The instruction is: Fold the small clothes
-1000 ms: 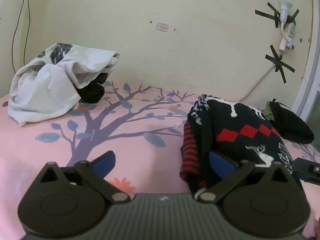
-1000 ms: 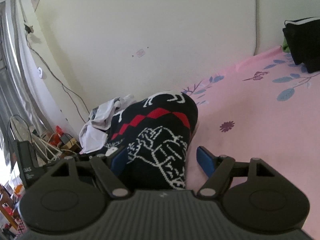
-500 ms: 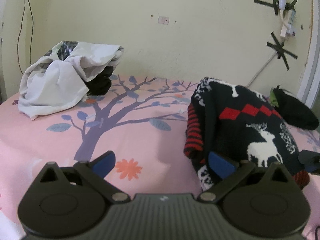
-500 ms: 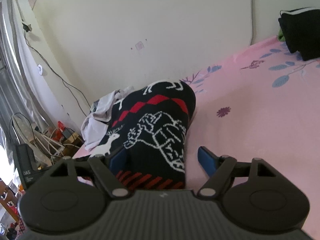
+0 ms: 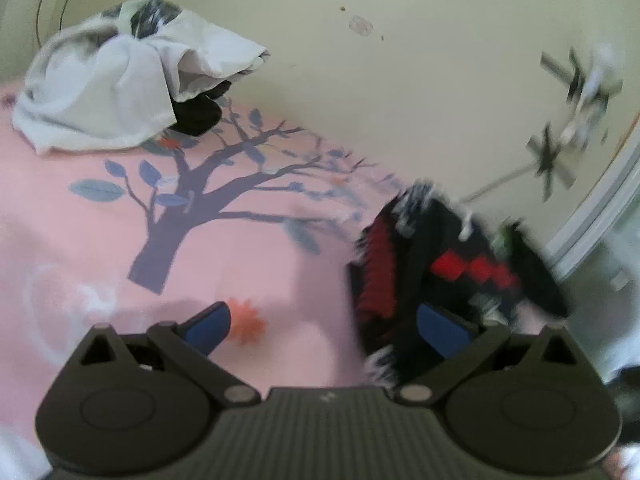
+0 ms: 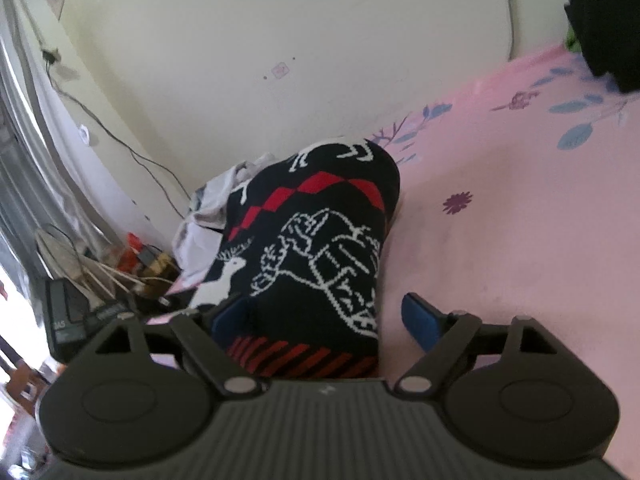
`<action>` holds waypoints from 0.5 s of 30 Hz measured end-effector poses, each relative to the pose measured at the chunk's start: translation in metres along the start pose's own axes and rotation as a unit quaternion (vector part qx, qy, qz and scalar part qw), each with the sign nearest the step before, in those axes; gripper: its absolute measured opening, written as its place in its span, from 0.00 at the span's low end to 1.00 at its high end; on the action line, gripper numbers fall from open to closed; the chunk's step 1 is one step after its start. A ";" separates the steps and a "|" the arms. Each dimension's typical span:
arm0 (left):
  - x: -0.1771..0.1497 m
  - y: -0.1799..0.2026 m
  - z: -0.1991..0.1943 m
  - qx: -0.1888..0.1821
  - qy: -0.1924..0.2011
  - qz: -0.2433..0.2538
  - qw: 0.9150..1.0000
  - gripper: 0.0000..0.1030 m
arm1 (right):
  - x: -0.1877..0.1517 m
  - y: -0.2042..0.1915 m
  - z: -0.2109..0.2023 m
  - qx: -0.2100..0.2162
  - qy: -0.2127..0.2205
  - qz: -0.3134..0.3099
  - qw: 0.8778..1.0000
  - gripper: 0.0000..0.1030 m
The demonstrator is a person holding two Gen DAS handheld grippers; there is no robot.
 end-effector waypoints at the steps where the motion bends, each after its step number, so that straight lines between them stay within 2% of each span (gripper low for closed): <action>1: 0.005 0.002 0.000 -0.008 -0.004 -0.003 1.000 1.00 | 0.003 0.002 0.000 0.006 -0.005 0.007 1.000 0.76; 4: 0.014 0.018 0.007 -0.009 -0.019 0.024 0.999 1.00 | 0.013 0.007 0.004 0.005 -0.020 0.014 1.000 0.76; 7: 0.013 0.041 0.028 -0.010 -0.047 0.067 0.997 1.00 | 0.020 0.008 0.013 -0.012 -0.039 0.001 0.999 0.78; 11: 0.002 0.065 0.059 0.007 -0.073 0.111 0.991 1.00 | 0.022 -0.003 0.026 -0.018 -0.058 -0.039 0.997 0.94; 13: -0.007 0.067 0.074 0.011 -0.091 0.120 0.989 1.00 | 0.018 -0.010 0.032 -0.029 -0.052 -0.063 0.996 0.94; 15: -0.010 0.061 0.077 -0.001 -0.094 0.109 0.990 1.00 | 0.013 -0.015 0.035 -0.039 -0.037 -0.084 0.995 0.94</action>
Point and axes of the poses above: each gripper's, at about its wrist camera, not at the fingertips, and z roughly the way its jaws point, y to its right, x to its top, the point moved 5 cm from there along z, roughly the way its jaws point, and after that the axes turned 2 degrees about -x, right-handed, at the moved point
